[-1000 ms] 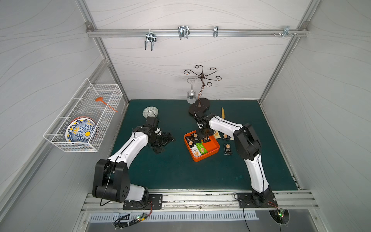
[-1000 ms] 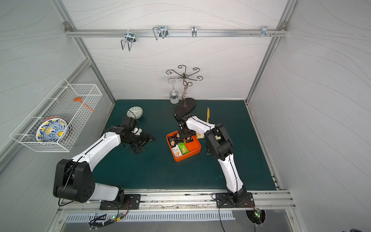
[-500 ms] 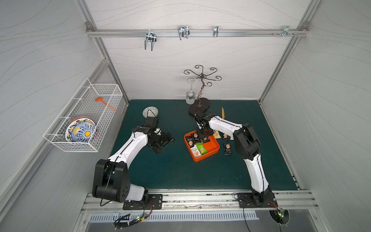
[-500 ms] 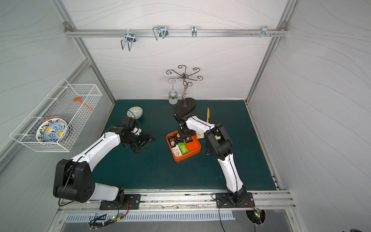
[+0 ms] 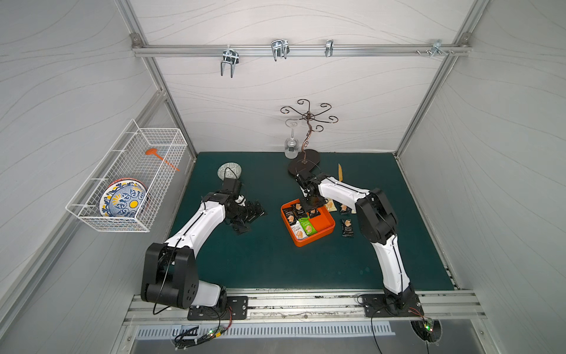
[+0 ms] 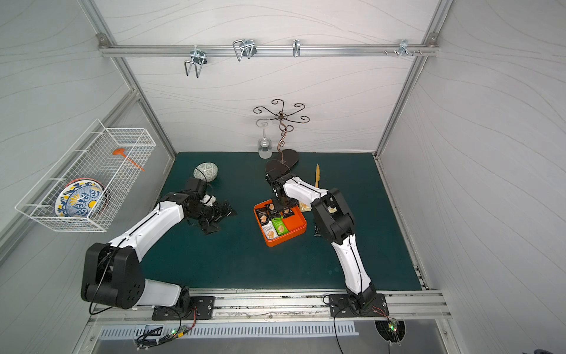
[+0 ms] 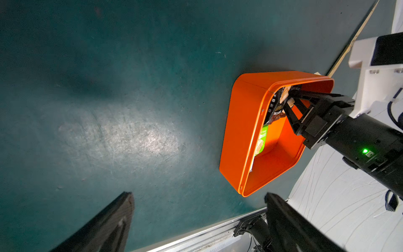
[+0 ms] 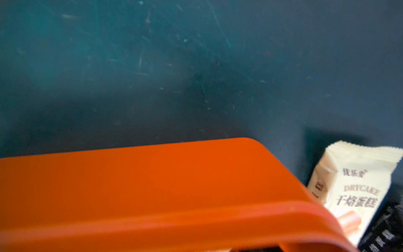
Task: Take the cookies out of the storage box
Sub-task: Pick up the cookie from the storage box.
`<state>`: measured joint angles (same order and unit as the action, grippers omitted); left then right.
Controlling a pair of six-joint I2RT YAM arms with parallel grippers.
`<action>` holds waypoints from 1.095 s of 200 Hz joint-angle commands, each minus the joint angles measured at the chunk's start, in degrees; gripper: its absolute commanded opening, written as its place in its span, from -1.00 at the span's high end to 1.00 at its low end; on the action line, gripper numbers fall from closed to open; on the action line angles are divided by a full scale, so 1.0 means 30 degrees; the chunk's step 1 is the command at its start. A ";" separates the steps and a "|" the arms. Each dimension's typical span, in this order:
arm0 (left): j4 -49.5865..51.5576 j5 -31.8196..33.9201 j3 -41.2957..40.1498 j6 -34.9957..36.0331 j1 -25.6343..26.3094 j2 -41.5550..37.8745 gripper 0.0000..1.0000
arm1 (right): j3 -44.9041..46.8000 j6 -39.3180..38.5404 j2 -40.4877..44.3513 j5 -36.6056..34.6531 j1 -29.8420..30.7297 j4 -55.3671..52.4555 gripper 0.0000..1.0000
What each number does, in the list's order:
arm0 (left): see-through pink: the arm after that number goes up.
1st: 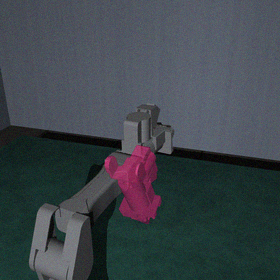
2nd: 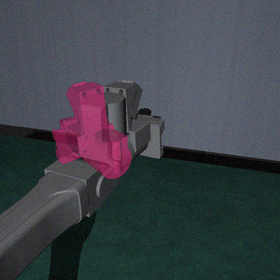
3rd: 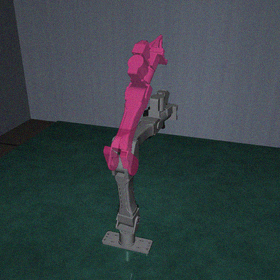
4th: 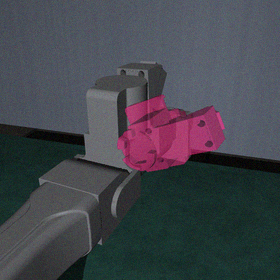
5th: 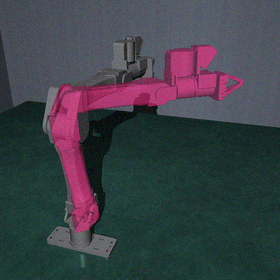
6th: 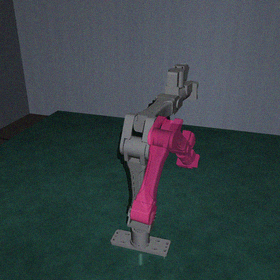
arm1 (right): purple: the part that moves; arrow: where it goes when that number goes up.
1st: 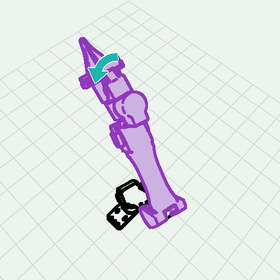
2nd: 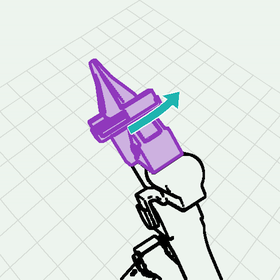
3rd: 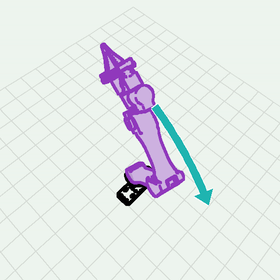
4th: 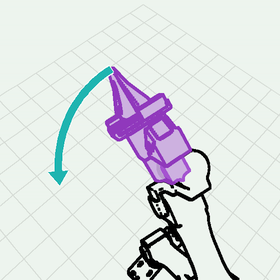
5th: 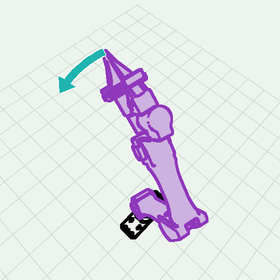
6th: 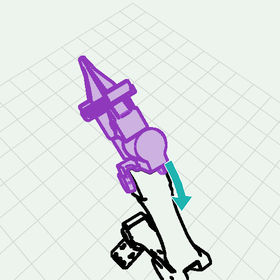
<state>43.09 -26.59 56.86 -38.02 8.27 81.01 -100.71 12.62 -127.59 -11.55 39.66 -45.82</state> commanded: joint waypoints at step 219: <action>-0.1092 -0.0179 0.0977 -0.0732 0.0229 0.0378 -0.95 | 0.3650 0.0698 0.7106 0.1747 -0.1016 -0.1618 0.25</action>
<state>41.60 -26.63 57.01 -40.10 8.32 81.12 -92.05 13.74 -110.65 -6.87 38.44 -49.32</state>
